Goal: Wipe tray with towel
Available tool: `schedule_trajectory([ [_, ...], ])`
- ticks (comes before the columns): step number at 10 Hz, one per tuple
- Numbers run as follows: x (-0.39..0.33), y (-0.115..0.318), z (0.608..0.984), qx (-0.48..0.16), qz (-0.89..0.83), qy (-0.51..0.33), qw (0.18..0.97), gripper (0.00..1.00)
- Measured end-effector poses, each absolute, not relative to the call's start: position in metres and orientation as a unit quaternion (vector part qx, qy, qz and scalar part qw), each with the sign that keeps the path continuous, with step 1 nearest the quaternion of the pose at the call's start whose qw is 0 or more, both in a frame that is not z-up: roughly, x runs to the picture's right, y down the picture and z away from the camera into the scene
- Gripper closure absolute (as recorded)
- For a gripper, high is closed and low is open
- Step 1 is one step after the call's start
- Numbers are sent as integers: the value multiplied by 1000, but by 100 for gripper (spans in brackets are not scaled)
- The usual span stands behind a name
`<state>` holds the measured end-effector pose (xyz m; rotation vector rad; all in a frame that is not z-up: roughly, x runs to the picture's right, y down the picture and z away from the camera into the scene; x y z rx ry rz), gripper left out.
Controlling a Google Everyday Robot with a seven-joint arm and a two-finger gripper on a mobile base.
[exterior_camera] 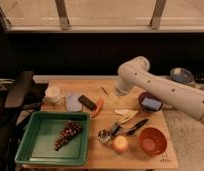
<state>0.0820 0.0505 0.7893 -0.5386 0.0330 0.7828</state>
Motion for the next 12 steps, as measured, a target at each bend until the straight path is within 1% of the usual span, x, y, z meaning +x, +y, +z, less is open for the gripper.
schedule_trajectory([
  [4,-8,64,794,-279,298,-17,912,23],
  [10,-7,64,796,-278,299,-15,913,23],
  [12,-11,59,797,-272,293,-20,916,23],
])
